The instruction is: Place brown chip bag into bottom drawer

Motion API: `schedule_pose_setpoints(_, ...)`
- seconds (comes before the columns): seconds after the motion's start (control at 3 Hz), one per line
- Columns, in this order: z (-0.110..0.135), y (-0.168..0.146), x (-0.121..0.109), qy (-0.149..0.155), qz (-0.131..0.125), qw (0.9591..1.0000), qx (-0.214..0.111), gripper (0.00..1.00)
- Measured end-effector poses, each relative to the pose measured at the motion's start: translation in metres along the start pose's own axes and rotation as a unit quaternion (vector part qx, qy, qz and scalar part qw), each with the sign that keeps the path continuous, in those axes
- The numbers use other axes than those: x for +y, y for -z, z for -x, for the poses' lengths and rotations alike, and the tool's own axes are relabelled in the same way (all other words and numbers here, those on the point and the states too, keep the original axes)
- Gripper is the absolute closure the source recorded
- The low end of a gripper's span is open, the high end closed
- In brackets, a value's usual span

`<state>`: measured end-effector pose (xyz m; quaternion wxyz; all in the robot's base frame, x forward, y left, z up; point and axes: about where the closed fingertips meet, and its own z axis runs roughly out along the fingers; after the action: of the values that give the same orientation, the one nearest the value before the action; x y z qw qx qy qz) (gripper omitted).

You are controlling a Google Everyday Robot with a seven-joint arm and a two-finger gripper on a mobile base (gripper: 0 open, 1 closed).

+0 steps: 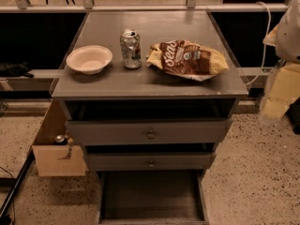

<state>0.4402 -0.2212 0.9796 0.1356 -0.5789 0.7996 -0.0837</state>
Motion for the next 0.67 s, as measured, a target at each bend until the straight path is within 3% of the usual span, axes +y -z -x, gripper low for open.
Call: schedule_pose_setpoints(0.67, 0.0033, 0.0013, -0.0043, -0.001, 0.003, 0.9998, -0.022, 0.0)
